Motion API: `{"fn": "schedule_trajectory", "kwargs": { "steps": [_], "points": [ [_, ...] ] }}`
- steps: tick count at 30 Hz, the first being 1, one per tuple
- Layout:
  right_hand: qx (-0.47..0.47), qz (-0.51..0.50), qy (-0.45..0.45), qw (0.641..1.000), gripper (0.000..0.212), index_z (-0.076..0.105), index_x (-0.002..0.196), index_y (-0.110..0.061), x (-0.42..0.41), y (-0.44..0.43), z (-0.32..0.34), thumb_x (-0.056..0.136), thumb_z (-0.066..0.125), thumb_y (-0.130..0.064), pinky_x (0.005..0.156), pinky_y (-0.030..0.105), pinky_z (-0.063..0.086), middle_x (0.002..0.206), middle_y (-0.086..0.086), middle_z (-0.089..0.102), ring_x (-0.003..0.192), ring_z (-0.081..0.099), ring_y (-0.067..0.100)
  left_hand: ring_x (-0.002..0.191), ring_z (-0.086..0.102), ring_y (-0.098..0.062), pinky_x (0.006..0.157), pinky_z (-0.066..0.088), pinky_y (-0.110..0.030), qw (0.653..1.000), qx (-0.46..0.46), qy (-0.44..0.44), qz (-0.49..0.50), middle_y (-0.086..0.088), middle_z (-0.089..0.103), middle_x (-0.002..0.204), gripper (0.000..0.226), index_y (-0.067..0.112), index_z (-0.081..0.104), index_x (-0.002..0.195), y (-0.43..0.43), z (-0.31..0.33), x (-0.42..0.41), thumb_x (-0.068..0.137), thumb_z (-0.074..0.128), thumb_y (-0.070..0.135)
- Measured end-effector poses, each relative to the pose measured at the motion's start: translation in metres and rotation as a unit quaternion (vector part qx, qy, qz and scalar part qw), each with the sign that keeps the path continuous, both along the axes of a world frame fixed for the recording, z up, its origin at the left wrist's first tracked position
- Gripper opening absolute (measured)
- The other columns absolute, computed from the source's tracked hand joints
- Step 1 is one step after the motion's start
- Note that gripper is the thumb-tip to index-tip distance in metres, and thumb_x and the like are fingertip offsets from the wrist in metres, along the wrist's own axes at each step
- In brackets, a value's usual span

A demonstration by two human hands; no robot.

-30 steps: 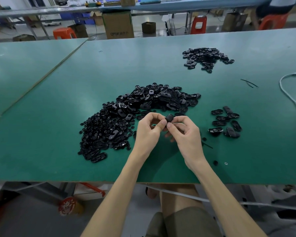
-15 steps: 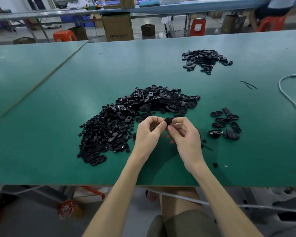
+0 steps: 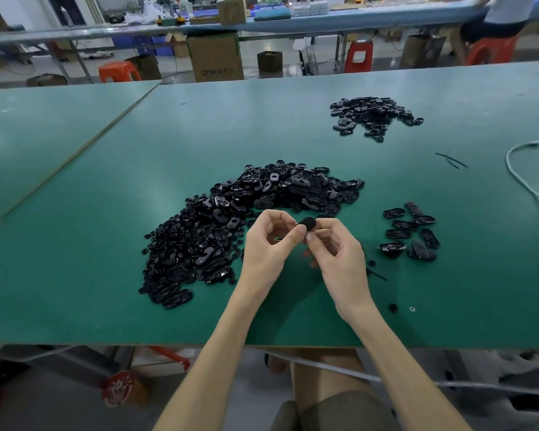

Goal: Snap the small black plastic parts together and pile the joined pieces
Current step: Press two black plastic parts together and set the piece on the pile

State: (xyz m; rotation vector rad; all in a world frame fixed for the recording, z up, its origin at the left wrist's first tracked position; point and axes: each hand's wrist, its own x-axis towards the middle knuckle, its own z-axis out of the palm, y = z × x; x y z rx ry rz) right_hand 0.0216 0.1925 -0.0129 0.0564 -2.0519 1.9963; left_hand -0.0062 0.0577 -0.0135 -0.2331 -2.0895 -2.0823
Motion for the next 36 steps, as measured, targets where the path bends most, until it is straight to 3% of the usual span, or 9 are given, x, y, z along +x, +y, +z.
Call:
{"fn": "schedule_trajectory", "kwargs": {
  "steps": [5, 10, 14, 17, 21, 27, 31, 36],
  "points": [
    [-0.002, 0.003, 0.003, 1.0, 0.017, 0.07, 0.098, -0.035, 0.0006, 0.0005, 0.0005, 0.101, 0.068, -0.018, 0.068, 0.033, 0.057, 0.086, -0.002, 0.074, 0.078, 0.071, 0.02, 0.085, 0.068, -0.012, 0.078, 0.054, -0.025, 1.0, -0.01, 0.012, -0.024, -0.004, 0.077, 0.096, 0.011, 0.014, 0.077, 0.106, 0.0008, 0.0011, 0.001, 0.096, 0.073, 0.016],
    [-0.039, -0.015, -0.011, 0.999, 0.01, 0.071, 0.099, -0.022, 0.0002, 0.0004, -0.0003, 0.104, 0.062, -0.021, 0.062, 0.024, 0.053, 0.086, -0.003, 0.077, 0.075, 0.07, 0.012, 0.092, 0.073, -0.018, 0.083, 0.056, -0.026, 0.999, -0.011, 0.007, -0.03, -0.001, 0.078, 0.097, 0.007, 0.016, 0.075, 0.102, 0.0014, 0.0016, 0.0019, 0.095, 0.073, 0.014],
    [-0.072, -0.028, -0.015, 0.997, 0.01, 0.067, 0.101, -0.016, -0.0005, 0.0011, -0.0003, 0.102, 0.067, -0.026, 0.059, 0.021, 0.052, 0.084, -0.003, 0.075, 0.07, 0.068, 0.009, 0.086, 0.071, -0.014, 0.081, 0.055, -0.025, 0.999, -0.023, 0.006, -0.033, 0.0, 0.076, 0.093, 0.007, 0.012, 0.074, 0.101, 0.0024, 0.0011, 0.0008, 0.095, 0.074, 0.015],
    [-0.092, -0.026, -0.007, 0.995, 0.006, 0.067, 0.103, -0.023, -0.0014, 0.003, -0.0004, 0.099, 0.071, -0.021, 0.059, 0.023, 0.053, 0.089, 0.001, 0.074, 0.073, 0.07, 0.014, 0.076, 0.07, -0.013, 0.076, 0.057, -0.027, 0.999, -0.03, 0.009, -0.044, 0.001, 0.074, 0.085, 0.006, 0.008, 0.073, 0.1, 0.0026, 0.0004, 0.0007, 0.096, 0.073, 0.013],
    [-0.078, -0.036, -0.009, 0.996, 0.014, 0.072, 0.095, -0.03, -0.002, 0.0037, -0.0028, 0.098, 0.071, -0.017, 0.058, 0.021, 0.051, 0.087, -0.002, 0.074, 0.071, 0.067, 0.009, 0.071, 0.066, -0.009, 0.071, 0.054, -0.025, 0.997, -0.058, 0.008, -0.047, 0.007, 0.073, 0.08, 0.001, 0.016, 0.073, 0.097, 0.0051, -0.0004, 0.0011, 0.096, 0.073, 0.015],
    [-0.074, -0.021, -0.032, 0.996, 0.004, 0.071, 0.095, -0.018, -0.0031, 0.0046, -0.0047, 0.095, 0.074, -0.015, 0.059, 0.02, 0.051, 0.083, -0.001, 0.075, 0.068, 0.066, 0.01, 0.075, 0.066, -0.007, 0.074, 0.054, -0.022, 1.0, -0.012, -0.003, -0.027, 0.007, 0.075, 0.086, 0.006, 0.015, 0.075, 0.102, 0.0018, -0.0005, -0.0002, 0.098, 0.07, 0.013],
    [-0.041, 0.005, -0.035, 0.999, 0.011, 0.07, 0.086, -0.015, -0.0021, 0.004, -0.0037, 0.092, 0.079, -0.017, 0.06, 0.02, 0.05, 0.077, 0.0, 0.074, 0.064, 0.065, 0.01, 0.083, 0.069, -0.007, 0.075, 0.053, -0.019, 0.999, 0.033, -0.007, -0.013, 0.002, 0.076, 0.094, 0.012, 0.016, 0.076, 0.107, 0.0001, 0.0002, -0.0005, 0.096, 0.072, 0.013],
    [0.01, 0.02, -0.036, 0.999, 0.025, 0.065, 0.074, -0.019, -0.0007, 0.003, -0.0023, 0.087, 0.083, -0.031, 0.063, 0.036, 0.05, 0.068, 0.004, 0.069, 0.068, 0.064, 0.032, 0.084, 0.072, -0.013, 0.078, 0.056, -0.023, 0.996, 0.074, -0.03, -0.03, -0.003, 0.078, 0.093, 0.01, 0.026, 0.079, 0.096, -0.0004, 0.0032, 0.0003, 0.086, 0.08, 0.027]
  ]
}}
